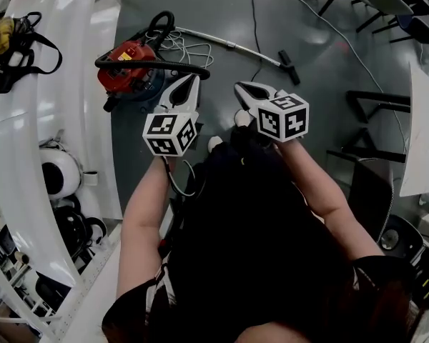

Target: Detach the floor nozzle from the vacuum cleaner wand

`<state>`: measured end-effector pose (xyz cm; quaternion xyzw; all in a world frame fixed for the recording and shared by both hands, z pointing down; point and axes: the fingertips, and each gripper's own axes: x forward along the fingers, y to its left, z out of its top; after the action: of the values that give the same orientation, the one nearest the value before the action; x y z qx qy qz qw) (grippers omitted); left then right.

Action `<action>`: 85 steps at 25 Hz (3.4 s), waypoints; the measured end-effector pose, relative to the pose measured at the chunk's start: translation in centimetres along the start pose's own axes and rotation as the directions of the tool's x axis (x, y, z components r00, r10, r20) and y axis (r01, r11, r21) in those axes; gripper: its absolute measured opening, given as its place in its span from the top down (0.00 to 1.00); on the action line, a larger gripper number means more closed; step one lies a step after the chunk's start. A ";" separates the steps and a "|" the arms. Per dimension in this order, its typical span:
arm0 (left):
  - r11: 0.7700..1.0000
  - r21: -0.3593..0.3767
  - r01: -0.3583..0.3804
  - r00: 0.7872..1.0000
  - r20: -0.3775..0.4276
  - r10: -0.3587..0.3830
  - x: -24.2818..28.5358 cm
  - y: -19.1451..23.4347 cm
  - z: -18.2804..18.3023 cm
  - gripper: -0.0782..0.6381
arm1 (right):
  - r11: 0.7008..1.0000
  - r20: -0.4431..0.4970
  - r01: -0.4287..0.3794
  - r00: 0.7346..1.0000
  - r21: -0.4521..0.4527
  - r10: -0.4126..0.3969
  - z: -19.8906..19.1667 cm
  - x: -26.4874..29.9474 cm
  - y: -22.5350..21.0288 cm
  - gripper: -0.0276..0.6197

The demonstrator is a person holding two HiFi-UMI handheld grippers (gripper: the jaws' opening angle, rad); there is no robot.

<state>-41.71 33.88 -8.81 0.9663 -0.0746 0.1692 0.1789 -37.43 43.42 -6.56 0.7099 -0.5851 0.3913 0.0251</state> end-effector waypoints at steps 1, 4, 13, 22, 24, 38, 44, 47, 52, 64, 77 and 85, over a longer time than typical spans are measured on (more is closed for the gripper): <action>1.000 0.018 -0.015 1.000 -0.002 0.015 0.4 0.1 0.2 0.88 | 1.000 0.014 -0.006 1.000 -0.001 0.006 0.7 0.2 -0.4 0.96; 0.997 0.057 -0.044 0.999 -0.010 0.045 2.1 0.0 1.0 0.88 | 1.000 0.034 -0.029 0.999 -0.001 0.029 2.6 1.2 -1.7 0.96; 0.991 -0.048 -0.124 0.992 -0.021 0.123 12.2 0.9 2.9 0.88 | 0.987 -0.036 -0.130 0.991 -0.091 0.127 8.3 3.4 -9.8 0.96; 0.978 -0.070 -0.197 0.979 -0.071 0.192 20.0 -0.2 3.9 0.88 | 0.982 -0.060 -0.186 0.981 -0.035 0.184 12.3 3.8 -19.3 0.96; 0.976 -0.070 -0.204 0.977 -0.080 0.199 21.1 -0.4 4.2 0.88 | 0.982 -0.059 -0.190 0.980 -0.021 0.189 13.1 4.2 -20.7 0.96; 0.953 -0.126 -0.277 0.954 -0.155 0.257 24.7 4.3 5.0 0.88 | 0.972 -0.020 -0.233 0.972 0.035 0.234 17.1 8.4 -23.3 0.96; 0.923 -0.191 -0.334 0.940 -0.138 0.311 28.1 10.6 5.2 0.88 | 0.970 -0.102 -0.241 0.966 -0.016 0.238 19.0 14.6 -24.9 0.96; 0.894 -0.263 -0.363 0.931 -0.135 0.338 30.1 14.4 6.3 0.88 | 0.958 -0.128 -0.283 0.953 -0.048 0.275 22.6 18.5 -24.9 0.96; 0.877 -0.281 -0.389 0.920 -0.157 0.358 32.3 19.8 8.3 0.88 | 0.936 -0.173 -0.344 0.929 -0.073 0.327 27.2 24.5 -24.1 0.96; 0.852 -0.314 -0.419 0.908 -0.155 0.389 34.1 25.5 10.0 0.88 | 0.918 -0.288 -0.374 0.900 -0.130 0.326 30.0 32.4 -23.1 0.96; 0.796 -0.378 -0.473 0.880 -0.149 0.452 35.4 28.1 9.6 0.88 | 0.833 -0.418 -0.502 0.825 -0.234 0.380 30.5 38.2 -20.3 0.96; 0.704 -0.452 -0.548 0.831 -0.200 0.519 39.5 29.9 6.9 0.88 | 0.768 -0.532 -0.578 0.757 -0.275 0.379 30.9 42.8 -23.3 0.96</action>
<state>-8.97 0.32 8.67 0.8195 -0.3861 0.2168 0.3638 -0.97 0.74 6.89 0.3986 -0.7988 0.3996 0.2083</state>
